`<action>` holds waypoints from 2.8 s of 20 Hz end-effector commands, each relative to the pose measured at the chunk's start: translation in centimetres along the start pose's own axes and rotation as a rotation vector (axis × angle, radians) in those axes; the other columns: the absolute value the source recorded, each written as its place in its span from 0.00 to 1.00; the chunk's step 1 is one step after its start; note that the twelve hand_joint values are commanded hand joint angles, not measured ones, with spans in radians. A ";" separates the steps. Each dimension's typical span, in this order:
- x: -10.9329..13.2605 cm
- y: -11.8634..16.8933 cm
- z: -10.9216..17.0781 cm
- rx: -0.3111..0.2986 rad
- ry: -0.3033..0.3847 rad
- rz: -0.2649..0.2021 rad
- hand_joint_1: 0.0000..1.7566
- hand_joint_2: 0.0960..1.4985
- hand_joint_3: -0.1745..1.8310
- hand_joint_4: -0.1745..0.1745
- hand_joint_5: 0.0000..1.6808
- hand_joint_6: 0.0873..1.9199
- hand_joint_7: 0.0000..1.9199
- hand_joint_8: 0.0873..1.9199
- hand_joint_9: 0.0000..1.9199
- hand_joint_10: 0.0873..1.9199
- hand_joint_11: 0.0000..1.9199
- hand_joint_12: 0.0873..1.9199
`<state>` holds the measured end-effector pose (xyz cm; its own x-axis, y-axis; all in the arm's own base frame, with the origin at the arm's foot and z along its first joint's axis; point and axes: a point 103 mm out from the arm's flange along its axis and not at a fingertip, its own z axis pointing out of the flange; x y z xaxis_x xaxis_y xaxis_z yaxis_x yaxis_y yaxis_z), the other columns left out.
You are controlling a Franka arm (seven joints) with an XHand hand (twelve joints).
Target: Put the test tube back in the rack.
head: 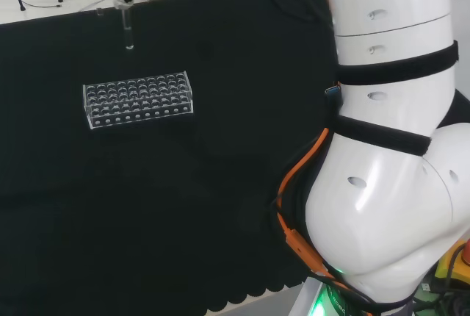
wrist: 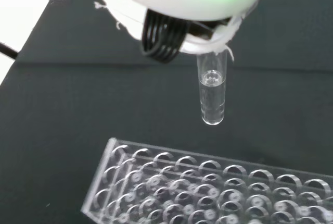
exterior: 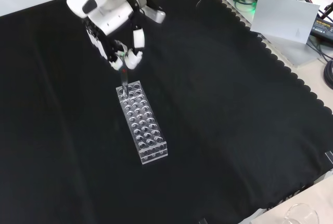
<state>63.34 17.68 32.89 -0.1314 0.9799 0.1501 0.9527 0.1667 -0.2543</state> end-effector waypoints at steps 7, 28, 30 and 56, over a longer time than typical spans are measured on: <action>4.7 -0.3 2.7 0.096 -0.003 -0.122 0.71 0.31 0.46 0.00 0.91 0.06 0.94 0.20 0.84 0.36 0.70 0.50; 4.9 3.4 7.0 0.178 -0.033 -0.105 0.71 0.31 0.46 0.00 0.91 0.06 0.94 0.20 0.84 0.36 0.70 0.50; 4.8 3.4 7.1 0.182 -0.035 -0.103 0.71 0.31 0.46 0.00 0.91 0.06 0.94 0.20 0.84 0.36 0.70 0.50; 6.1 -0.1 6.1 0.143 0.107 -0.144 0.71 0.31 0.46 0.00 0.92 0.06 0.94 0.20 0.84 0.36 0.70 0.50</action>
<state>60.91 23.71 27.04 -0.2236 0.9434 0.2450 0.8637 0.3083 -0.3987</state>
